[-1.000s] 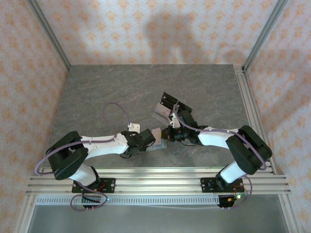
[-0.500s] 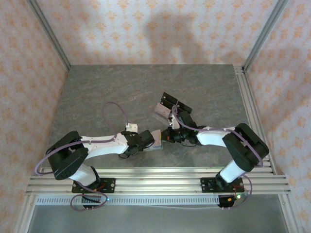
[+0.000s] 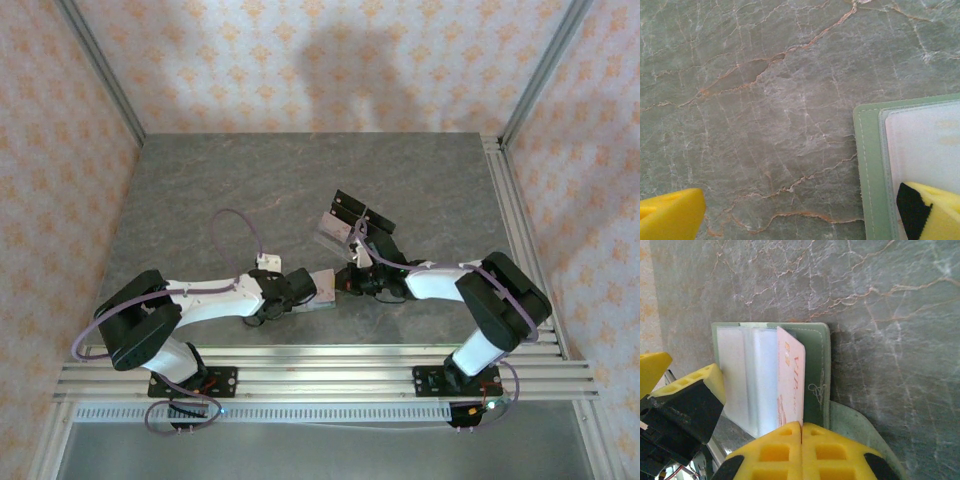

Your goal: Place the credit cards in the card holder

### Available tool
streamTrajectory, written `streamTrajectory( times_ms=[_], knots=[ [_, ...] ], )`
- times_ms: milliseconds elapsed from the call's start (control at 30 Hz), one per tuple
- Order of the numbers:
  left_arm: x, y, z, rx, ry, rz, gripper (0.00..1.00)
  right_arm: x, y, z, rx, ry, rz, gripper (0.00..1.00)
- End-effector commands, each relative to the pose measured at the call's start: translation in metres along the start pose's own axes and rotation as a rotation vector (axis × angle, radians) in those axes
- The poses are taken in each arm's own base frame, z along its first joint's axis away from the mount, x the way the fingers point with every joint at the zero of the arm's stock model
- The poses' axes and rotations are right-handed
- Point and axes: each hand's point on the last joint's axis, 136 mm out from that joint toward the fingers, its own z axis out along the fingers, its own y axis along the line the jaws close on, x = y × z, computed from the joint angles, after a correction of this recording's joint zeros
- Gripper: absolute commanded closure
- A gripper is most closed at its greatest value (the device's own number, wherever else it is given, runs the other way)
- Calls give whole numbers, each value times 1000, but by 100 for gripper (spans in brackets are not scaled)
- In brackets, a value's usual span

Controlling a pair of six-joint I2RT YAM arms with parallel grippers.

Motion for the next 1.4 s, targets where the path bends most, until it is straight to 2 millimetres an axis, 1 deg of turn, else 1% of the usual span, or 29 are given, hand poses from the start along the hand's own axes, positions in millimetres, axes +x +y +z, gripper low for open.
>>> streamTrajectory(
  times_ms=[0, 133, 333, 433, 667, 1100, 1367],
  knots=[
    [-6, 8, 0, -43, -25, 3, 0, -2, -3, -2, 12, -14, -17, 100],
    [0, 10, 2, -38, -11, -6, 0, -4, 14, -5, -50, -7, -33, 100],
    [3, 11, 4, -34, -7, -14, 0, -4, 41, -8, -132, 13, -69, 100],
    [5, 11, 5, -32, -4, -15, 0, -2, 48, -7, -147, 22, -84, 100],
    [6, 11, 5, -32, -3, -16, 0, -1, 53, 1, -170, 33, -90, 100],
    [6, 12, 5, -30, -1, -20, 0, -6, 57, 14, -213, 37, -58, 100],
    [7, 12, 5, -32, 0, -20, 0, -3, 53, 20, -215, 53, -44, 100]
  ],
)
